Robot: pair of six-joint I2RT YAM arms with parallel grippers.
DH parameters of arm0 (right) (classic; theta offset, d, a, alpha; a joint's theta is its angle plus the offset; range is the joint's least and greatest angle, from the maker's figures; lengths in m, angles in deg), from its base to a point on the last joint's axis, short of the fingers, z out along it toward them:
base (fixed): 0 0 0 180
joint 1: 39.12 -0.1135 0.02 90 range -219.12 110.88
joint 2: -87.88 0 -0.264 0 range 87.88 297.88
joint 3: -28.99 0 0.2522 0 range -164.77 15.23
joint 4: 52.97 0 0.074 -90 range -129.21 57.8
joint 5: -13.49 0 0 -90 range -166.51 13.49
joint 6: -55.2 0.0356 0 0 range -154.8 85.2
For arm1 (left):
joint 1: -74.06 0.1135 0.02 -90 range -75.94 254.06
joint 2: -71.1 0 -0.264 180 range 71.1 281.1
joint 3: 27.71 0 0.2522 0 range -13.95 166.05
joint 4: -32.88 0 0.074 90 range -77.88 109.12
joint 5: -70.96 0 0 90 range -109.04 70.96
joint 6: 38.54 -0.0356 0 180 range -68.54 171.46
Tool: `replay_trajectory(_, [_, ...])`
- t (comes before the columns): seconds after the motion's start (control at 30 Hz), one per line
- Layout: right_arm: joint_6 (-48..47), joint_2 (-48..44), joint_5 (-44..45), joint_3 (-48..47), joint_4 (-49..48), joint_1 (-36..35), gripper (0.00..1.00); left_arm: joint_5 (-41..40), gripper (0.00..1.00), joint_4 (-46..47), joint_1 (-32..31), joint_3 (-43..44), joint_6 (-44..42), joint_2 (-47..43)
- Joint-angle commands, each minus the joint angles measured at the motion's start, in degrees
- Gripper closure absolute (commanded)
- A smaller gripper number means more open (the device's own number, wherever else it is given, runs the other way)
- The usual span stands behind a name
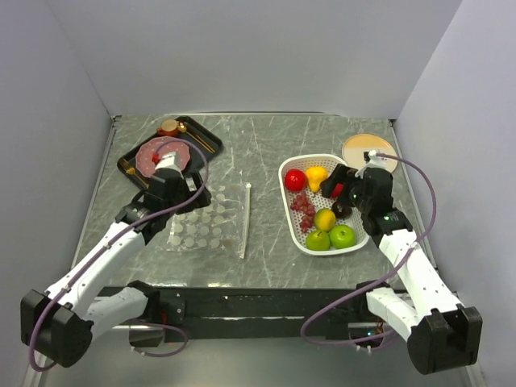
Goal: Place the food in the zip-top bag and seal the zipper
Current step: Pick up the zipper food storage bag at the center of the board.
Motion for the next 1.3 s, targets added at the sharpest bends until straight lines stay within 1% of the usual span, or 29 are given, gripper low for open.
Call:
replay_trajectory(0.0, [-0.33, 1.56, -0.28, -4.39, 1.34, 0.10, 0.00, -7.91, 0.01, -2.24, -4.24, 2.46, -0.90, 1.04])
replay_trajectory(0.07, [-0.24, 2.71, 0.16, -4.92, 1.79, 0.18, 0.00, -8.60, 0.01, -1.70, -7.31, 3.06, -0.64, 2.96])
replay_trajectory(0.17, [0.11, 3.68, -0.10, -5.98, 2.67, 0.19, 0.00, -10.97, 0.01, -4.51, -11.88, 5.61, 0.33, 6.83])
replay_trajectory(0.23, [0.29, 4.20, -0.19, -6.50, 3.28, 0.19, 0.00, -14.22, 0.01, -6.18, -14.95, 6.15, 1.03, 8.42])
replay_trajectory(0.4, [0.38, 4.64, -0.89, -7.21, 3.81, 0.19, 0.00, -17.31, 0.01, -8.47, -19.71, 7.38, 4.02, 12.47])
replay_trajectory(0.5, [0.29, 5.00, -0.28, -7.56, 4.16, 0.27, 0.00, -16.96, 0.01, -6.19, -22.35, 7.81, 5.08, 15.01])
replay_trajectory(0.6, [0.37, 5.00, -0.19, -7.74, 4.34, 0.36, 0.00, -20.11, 0.01, -7.76, -25.51, 11.76, 7.10, 19.84])
replay_trajectory(0.73, [0.99, 4.47, -0.89, -7.03, 3.64, 0.54, 0.00, -25.47, 0.01, -10.84, -26.57, 17.64, 9.38, 27.82])
replay_trajectory(0.93, [1.34, 4.82, -1.42, -6.86, 3.81, 0.71, 0.00, -28.91, 0.01, -15.41, -28.68, 25.29, 10.44, 36.62])
replay_trajectory(0.97, [1.34, 4.82, -1.42, -6.94, 3.90, 0.71, 0.00, -29.87, 0.01, -16.02, -29.12, 25.92, 11.14, 37.25])
replay_trajectory(1.07, [1.17, 4.91, -1.07, -6.77, 3.72, 0.80, 0.00, -28.57, 0.01, -15.68, -29.47, 27.06, 11.06, 39.27])
replay_trajectory(1.17, [1.25, 5.26, -0.80, -7.12, 4.16, 0.98, 0.00, -28.29, 0.04, -15.85, -29.65, 26.89, 12.72, 41.12])
replay_trajectory(1.27, [1.25, 5.26, -0.89, -7.03, 4.42, 1.06, 0.00, -29.00, 0.10, -14.37, -29.65, 25.49, 14.48, 42.18])
